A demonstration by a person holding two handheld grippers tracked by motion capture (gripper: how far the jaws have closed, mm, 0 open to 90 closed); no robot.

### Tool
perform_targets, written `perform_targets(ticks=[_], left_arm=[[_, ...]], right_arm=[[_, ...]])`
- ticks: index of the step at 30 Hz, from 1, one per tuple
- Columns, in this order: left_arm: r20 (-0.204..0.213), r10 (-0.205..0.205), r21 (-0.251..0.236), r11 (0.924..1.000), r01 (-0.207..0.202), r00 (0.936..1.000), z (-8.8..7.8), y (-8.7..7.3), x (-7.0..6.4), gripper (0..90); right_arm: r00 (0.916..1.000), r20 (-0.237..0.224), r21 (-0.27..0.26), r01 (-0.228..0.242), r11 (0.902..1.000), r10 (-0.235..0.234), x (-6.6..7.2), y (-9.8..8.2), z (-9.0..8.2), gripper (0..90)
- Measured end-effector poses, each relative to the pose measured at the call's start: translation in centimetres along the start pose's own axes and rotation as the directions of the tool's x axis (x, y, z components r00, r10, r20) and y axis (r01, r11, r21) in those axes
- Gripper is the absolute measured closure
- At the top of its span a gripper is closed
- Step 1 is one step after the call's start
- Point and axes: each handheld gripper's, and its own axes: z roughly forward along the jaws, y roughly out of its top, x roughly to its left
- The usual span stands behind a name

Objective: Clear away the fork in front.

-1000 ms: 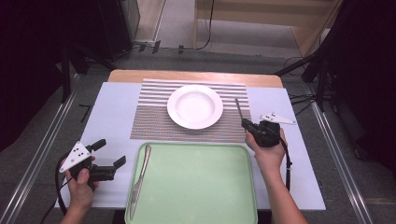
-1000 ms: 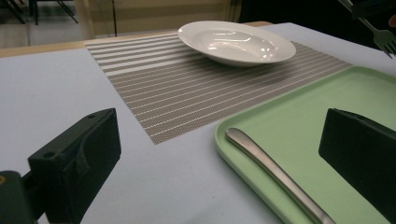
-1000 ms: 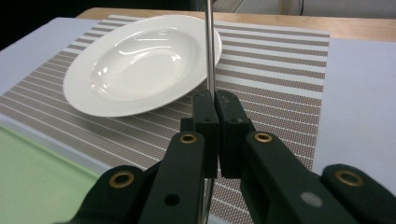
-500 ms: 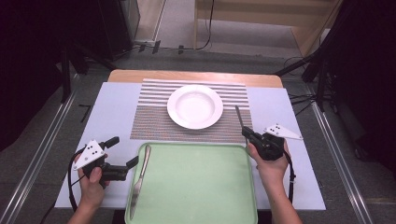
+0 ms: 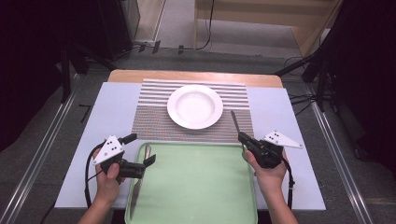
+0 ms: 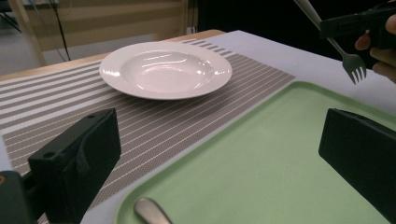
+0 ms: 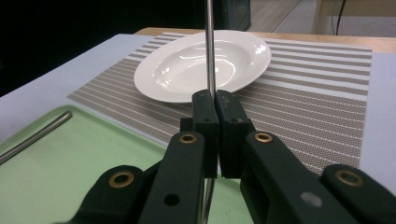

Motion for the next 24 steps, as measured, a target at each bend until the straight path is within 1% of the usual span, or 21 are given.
perform_targets(ticks=[1,2,4,7,10,12,15,16,17,21,24], left_arm=[[0.003,0.003,0.001,1.0000,-0.003,1.0000,0.2,0.2,-0.1,0.0],[0.008,0.002,0.002,1.0000,-0.003,1.0000,0.4,0.3,-0.3,0.0],[0.018,0.007,0.002,1.0000,-0.007,0.9998,0.9,0.6,-0.6,0.0],[0.031,0.009,0.000,1.0000,-0.009,0.9995,1.5,1.0,-1.1,0.0],[0.041,0.012,0.001,0.9999,-0.012,0.9991,2.1,1.4,-1.4,0.0],[0.050,0.011,0.001,0.9999,-0.011,0.9987,2.5,1.6,-1.6,0.0],[0.061,0.015,0.003,0.9999,-0.015,0.9980,3.0,1.9,-1.9,0.0],[0.061,0.014,0.001,0.9999,-0.014,0.9980,3.1,2.0,-2.1,0.0],[0.065,0.016,0.000,0.9999,-0.016,0.9978,3.3,2.1,-2.2,0.0],[0.076,0.014,-0.003,0.9999,-0.014,0.9970,3.8,2.5,-2.4,0.0],[0.082,0.013,-0.003,0.9999,-0.013,0.9965,4.2,2.9,-2.6,0.0]], right_arm=[[1.0000,-0.004,0.006,-0.002,1.0000,0.002,0.2,0.0,0.0,86.7],[1.0000,-0.005,-0.001,0.002,1.0000,-0.002,0.2,-0.1,0.1,86.6],[0.9999,-0.011,0.002,-0.002,1.0000,0.002,0.5,-0.1,0.0,86.6],[0.9998,-0.018,-0.005,0.008,1.0000,-0.008,0.7,-0.1,0.0,86.6],[0.9996,-0.026,-0.003,0.006,1.0000,-0.006,0.9,-0.1,0.0,86.6],[0.9994,-0.031,-0.010,0.015,0.9998,-0.015,1.0,-0.1,0.1,86.6],[0.9990,-0.038,-0.004,0.021,0.9998,-0.021,1.2,-0.2,0.1,86.6],[0.9989,-0.044,-0.001,0.017,0.9999,-0.017,1.4,-0.2,0.1,86.6],[0.9987,-0.044,-0.004,0.026,0.9997,-0.026,1.4,-0.2,0.2,86.6],[0.9984,-0.054,0.004,0.019,0.9998,-0.019,1.8,-0.3,0.3,86.6],[0.9975,-0.061,0.001,0.035,0.9994,-0.035,2.0,-0.3,0.4,86.6]])
